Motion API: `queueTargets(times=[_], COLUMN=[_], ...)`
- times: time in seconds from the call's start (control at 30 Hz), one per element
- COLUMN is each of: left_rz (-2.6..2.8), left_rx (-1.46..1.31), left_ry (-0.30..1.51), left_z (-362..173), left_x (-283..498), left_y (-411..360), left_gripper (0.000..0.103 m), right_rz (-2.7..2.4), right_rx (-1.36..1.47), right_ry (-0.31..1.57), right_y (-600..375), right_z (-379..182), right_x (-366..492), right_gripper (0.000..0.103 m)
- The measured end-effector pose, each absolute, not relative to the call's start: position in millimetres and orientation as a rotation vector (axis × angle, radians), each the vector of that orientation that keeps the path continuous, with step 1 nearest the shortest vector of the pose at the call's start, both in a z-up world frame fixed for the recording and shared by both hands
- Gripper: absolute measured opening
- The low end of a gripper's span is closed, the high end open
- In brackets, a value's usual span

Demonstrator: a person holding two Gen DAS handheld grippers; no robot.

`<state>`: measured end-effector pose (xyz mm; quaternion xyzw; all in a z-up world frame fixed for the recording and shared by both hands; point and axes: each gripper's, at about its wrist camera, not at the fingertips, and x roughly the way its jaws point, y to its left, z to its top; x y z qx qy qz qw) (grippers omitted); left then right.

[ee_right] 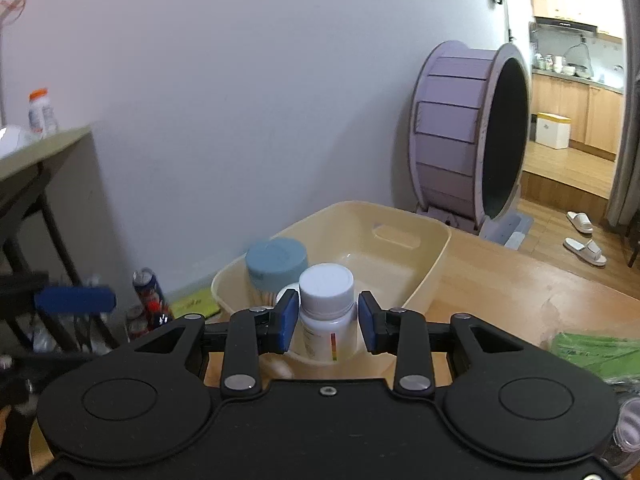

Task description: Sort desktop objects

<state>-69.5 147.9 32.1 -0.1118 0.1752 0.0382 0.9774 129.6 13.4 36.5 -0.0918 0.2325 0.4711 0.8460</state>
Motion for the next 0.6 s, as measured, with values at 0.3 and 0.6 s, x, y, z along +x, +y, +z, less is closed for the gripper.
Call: queueTargets(times=[0.3, 0.6], left_rz=[0.06, 0.026], left_rx=[-0.208, -0.163], left_ry=[0.368, 0.39], left_z=[27, 21], left_x=[-66, -53], left_y=[140, 118], left_gripper=[0.076, 0.076], right_rz=[0.953, 0.784], right_rx=[-0.193, -0.169], right_ry=[0.434, 0.438], right_y=[-29, -115], right_z=[53, 49], right_x=[112, 125], right_gripper=[0.049, 0.057])
